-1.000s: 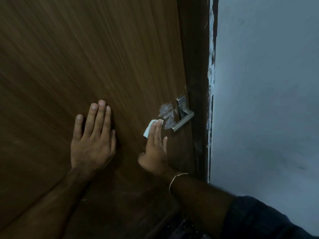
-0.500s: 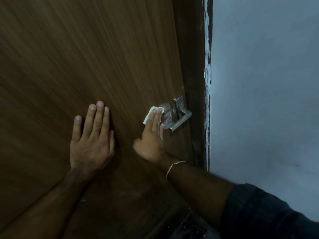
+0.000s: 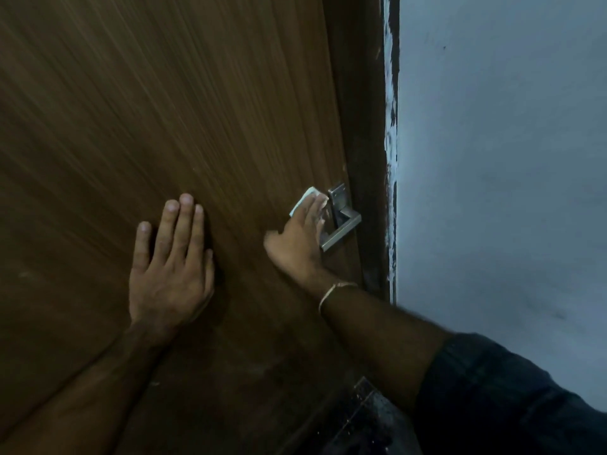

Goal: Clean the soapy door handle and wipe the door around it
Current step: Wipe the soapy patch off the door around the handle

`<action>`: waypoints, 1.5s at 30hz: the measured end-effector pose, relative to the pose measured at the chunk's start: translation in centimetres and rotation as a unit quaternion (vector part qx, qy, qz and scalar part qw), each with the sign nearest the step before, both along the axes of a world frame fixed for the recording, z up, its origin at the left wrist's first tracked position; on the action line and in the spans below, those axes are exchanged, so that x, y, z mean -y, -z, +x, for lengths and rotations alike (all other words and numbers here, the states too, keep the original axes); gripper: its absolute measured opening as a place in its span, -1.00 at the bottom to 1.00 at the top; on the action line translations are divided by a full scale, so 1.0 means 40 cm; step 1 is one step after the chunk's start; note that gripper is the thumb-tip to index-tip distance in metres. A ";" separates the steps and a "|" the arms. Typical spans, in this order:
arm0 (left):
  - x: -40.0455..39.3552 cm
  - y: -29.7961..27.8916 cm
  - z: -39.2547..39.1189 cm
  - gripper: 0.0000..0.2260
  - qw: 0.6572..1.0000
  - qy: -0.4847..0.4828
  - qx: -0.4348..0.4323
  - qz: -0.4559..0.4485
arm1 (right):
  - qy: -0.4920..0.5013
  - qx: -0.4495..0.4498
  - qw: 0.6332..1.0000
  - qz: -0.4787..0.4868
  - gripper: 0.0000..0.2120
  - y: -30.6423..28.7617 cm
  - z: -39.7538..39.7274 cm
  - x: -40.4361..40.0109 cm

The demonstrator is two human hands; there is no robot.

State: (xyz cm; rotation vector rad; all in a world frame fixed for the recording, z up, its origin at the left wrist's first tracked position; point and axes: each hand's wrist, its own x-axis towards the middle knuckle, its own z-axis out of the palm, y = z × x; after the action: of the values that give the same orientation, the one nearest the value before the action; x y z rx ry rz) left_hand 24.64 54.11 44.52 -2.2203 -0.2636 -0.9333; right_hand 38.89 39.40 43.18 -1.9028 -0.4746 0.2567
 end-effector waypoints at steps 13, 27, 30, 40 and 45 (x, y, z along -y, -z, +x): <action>-0.016 0.013 0.007 -0.39 1.000 0.002 0.016 0.015 | 0.001 0.019 0.999 -0.051 0.01 0.004 -0.013 0.018; -0.021 0.020 0.009 -0.39 1.000 -0.006 0.023 0.021 | 0.011 0.048 0.998 -0.032 -0.02 0.093 -0.183 -0.008; -0.017 0.010 0.006 -0.39 1.000 -0.001 0.008 0.009 | 0.020 -0.033 0.997 -0.073 -0.04 0.139 -0.146 0.002; -0.009 0.007 0.003 -0.40 1.000 -0.015 0.013 0.025 | 0.045 -0.076 0.996 -0.020 -0.02 0.208 -0.075 -0.003; -0.014 0.013 0.005 -0.40 0.999 -0.013 0.022 0.039 | 0.011 0.000 1.000 -0.021 -0.01 0.235 -0.040 0.026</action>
State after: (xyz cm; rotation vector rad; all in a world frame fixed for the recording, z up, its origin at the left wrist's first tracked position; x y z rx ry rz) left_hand 24.83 54.68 44.02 -2.1215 -0.2709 -0.9639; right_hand 37.30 38.34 33.80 -1.9485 -0.4513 0.2529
